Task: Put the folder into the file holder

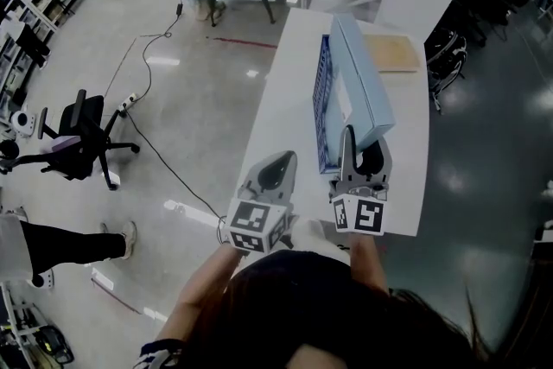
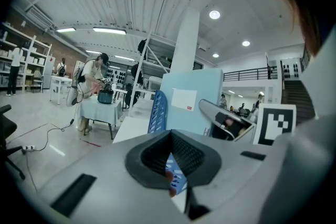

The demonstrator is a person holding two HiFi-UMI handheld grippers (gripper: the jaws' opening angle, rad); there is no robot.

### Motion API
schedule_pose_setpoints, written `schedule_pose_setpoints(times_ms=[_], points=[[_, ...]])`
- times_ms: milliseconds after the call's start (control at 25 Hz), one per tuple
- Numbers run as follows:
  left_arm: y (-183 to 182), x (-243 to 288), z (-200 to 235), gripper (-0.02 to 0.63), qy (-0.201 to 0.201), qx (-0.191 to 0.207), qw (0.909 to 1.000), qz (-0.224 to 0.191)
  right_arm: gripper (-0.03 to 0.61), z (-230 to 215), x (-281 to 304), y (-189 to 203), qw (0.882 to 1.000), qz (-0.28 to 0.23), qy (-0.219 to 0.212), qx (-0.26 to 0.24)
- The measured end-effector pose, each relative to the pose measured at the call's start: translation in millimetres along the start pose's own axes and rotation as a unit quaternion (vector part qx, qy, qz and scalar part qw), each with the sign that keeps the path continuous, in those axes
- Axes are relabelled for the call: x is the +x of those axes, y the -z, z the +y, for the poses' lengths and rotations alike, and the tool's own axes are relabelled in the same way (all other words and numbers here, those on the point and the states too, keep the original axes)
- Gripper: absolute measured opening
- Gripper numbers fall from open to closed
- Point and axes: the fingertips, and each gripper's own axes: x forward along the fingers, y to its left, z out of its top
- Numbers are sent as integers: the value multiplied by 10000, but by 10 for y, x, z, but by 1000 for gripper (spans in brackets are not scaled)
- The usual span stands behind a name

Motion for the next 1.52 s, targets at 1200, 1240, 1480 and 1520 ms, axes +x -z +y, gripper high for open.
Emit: schedule_pose_setpoints(times_ms=[1200,1240,1480,1520], points=[[44,-157,-118,5,28,-68,10000,49,160,-3,-180,595,9951,987,-98,8],[42,-159,-123,5,24,-70,10000,44,160,-4,-180,597,9950,990,-102,-10],[67,-204,-158,5,38,-83,9999,133,160,13,-207,630,9941,1077,-94,-99],[75,-202,-164,5,46,-87,9999,128,160,10,-203,641,9937,1110,-96,-118]])
